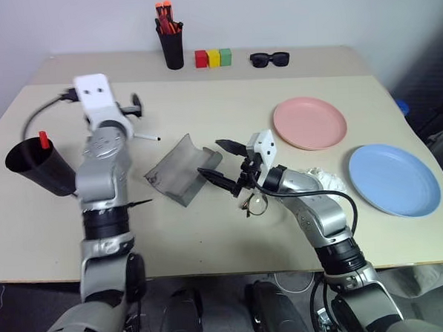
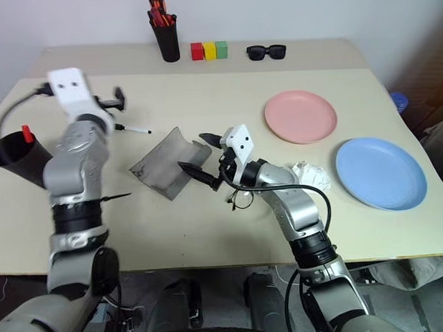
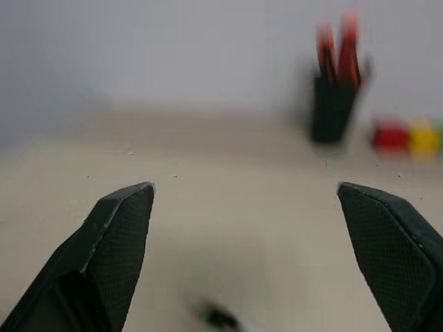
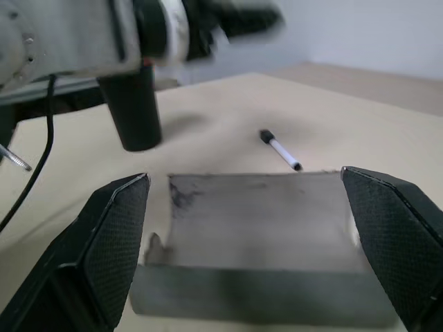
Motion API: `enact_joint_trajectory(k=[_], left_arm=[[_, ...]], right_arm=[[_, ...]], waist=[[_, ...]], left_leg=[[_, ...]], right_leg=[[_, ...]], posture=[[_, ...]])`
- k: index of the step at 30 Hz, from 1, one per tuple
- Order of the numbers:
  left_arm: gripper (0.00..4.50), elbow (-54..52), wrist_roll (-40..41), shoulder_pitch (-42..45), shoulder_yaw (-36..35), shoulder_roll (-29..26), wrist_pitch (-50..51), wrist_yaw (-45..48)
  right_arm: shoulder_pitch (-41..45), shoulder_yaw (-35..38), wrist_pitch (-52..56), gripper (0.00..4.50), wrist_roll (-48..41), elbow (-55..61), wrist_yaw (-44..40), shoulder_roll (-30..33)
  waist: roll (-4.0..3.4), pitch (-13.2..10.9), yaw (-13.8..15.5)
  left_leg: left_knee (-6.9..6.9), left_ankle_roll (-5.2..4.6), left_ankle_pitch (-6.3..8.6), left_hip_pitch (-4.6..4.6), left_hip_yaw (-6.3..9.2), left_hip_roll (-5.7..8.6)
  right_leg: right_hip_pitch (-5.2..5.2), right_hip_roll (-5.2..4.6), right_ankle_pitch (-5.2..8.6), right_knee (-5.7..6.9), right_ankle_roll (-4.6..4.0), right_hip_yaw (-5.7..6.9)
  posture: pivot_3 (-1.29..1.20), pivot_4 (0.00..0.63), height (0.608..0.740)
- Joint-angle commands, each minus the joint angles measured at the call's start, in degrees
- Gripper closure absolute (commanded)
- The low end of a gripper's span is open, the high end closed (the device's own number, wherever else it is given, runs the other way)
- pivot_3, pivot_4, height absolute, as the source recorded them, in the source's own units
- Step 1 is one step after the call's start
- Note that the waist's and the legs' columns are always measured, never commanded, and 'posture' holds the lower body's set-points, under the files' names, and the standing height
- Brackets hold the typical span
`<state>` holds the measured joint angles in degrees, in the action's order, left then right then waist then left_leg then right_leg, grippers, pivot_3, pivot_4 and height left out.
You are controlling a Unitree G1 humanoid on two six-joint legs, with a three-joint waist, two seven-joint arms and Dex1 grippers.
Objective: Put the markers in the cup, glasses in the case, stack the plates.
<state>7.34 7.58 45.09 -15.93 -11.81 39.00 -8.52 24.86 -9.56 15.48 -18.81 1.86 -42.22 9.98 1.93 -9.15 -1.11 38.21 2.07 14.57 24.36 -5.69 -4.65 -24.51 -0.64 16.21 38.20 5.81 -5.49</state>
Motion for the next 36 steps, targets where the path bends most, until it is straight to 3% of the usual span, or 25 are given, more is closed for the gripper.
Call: enact_joint_trajectory(k=[1,10,18,21,28,32,36], left_arm=[[0.03,11.0,0.0,8.5,-3.9,1.9,5.6,-8.4],[0.03,45.7,3.3,24.2,-12.8,0.5,-4.6,-21.9],[0.03,59.2,6.9,28.5,-15.6,-1.3,-9.2,-23.4],[0.91,61.0,7.9,28.8,-16.1,-2.0,-9.4,-24.6],[4.45,61.7,7.6,28.7,-14.8,-2.8,-9.2,-27.0],[4.45,60.9,7.0,28.5,-13.6,-2.7,-10.2,-26.6],[4.45,56.9,3.1,27.8,-8.0,-2.2,-15.0,-22.2]], right_arm=[[-0.3,0.5,-0.3,0.0,-0.7,2.9,0.4,0.0],[-2.4,1.4,0.9,0.0,-0.9,6.0,1.9,1.5],[-3.7,1.4,1.5,0.0,-1.1,7.6,2.7,1.9],[-3.9,1.2,1.7,0.0,-1.1,7.9,2.9,1.7],[-4.0,0.9,1.6,0.0,-1.2,7.6,2.8,1.6],[-3.9,0.7,1.6,0.0,-1.2,7.5,2.8,1.5],[-4.0,0.5,1.6,0.0,-1.1,7.6,2.8,1.6]], waist=[[0.04,0.0,-0.1],[0.05,-0.1,0.2],[0.05,-0.1,0.3],[0.05,-0.1,0.3],[0.05,-0.1,0.3],[0.05,-0.1,0.3],[0.05,-0.1,0.3]], left_leg=[[0.0,0.0,0.0,0.02,0.01,0.0],[-0.07,0.0,0.0,0.04,-0.01,0.02],[-0.07,0.03,-0.01,0.05,-0.03,0.04],[-0.08,0.04,-0.02,0.04,-0.03,0.04],[-0.07,0.05,-0.02,0.04,-0.04,0.04],[-0.07,0.05,-0.02,0.04,-0.04,0.05],[-0.07,0.06,-0.03,0.05,-0.04,0.05]], right_leg=[[-0.03,0.01,0.0,0.0,0.0,0.0],[-0.06,-0.03,0.0,-0.09,0.01,0.0],[-0.06,-0.02,0.0,-0.09,0.01,0.01],[-0.06,-0.02,0.0,-0.08,0.01,0.01],[-0.06,-0.02,0.0,-0.08,0.01,0.02],[-0.06,-0.02,0.0,-0.08,0.01,0.02],[-0.06,-0.02,0.0,-0.08,0.01,0.02]], posture=[[0.0,0.15,0.722],[0.0,0.15,0.722],[0.0,0.15,0.722],[0.0,0.15,0.722],[0.0,0.15,0.722],[0.0,0.15,0.722],[0.0,0.15,0.722]])
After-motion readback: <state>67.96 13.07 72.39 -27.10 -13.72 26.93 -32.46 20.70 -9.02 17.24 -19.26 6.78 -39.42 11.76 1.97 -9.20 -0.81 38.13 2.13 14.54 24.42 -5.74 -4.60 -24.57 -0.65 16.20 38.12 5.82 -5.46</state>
